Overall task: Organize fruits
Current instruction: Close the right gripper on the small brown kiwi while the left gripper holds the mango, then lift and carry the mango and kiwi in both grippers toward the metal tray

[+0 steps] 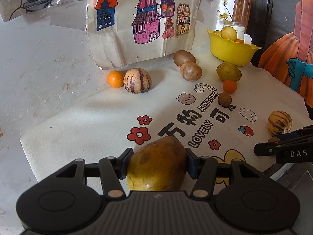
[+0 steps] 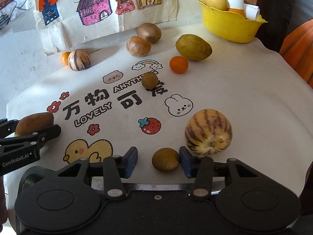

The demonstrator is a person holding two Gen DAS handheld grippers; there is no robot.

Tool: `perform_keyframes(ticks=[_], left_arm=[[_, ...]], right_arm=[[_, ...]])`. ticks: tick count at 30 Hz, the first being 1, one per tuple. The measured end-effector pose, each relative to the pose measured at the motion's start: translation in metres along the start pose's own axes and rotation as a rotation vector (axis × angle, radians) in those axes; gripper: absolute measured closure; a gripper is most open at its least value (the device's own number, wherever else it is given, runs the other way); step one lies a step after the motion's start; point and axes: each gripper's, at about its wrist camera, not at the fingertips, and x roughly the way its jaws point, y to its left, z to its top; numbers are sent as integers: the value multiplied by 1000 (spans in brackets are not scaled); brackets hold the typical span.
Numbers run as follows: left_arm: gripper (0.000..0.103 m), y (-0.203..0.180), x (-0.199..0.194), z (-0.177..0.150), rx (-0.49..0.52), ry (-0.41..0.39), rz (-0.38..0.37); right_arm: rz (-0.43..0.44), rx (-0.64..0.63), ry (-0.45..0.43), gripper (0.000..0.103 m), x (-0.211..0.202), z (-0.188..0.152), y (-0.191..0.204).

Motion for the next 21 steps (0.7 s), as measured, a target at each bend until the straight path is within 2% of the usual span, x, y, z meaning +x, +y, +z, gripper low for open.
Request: perform_keyframes(ticks=[5, 10, 21], left_arm=[[43, -3, 0, 0, 10, 7, -3], [43, -7, 1, 0, 21, 14, 1], [43, -8, -1, -1, 17, 15, 1]], right_arm=[[16, 0, 0, 57, -3, -3, 1], [44, -7, -5, 71, -3, -2, 5], [134, -3, -5, 72, -7, -2, 12]])
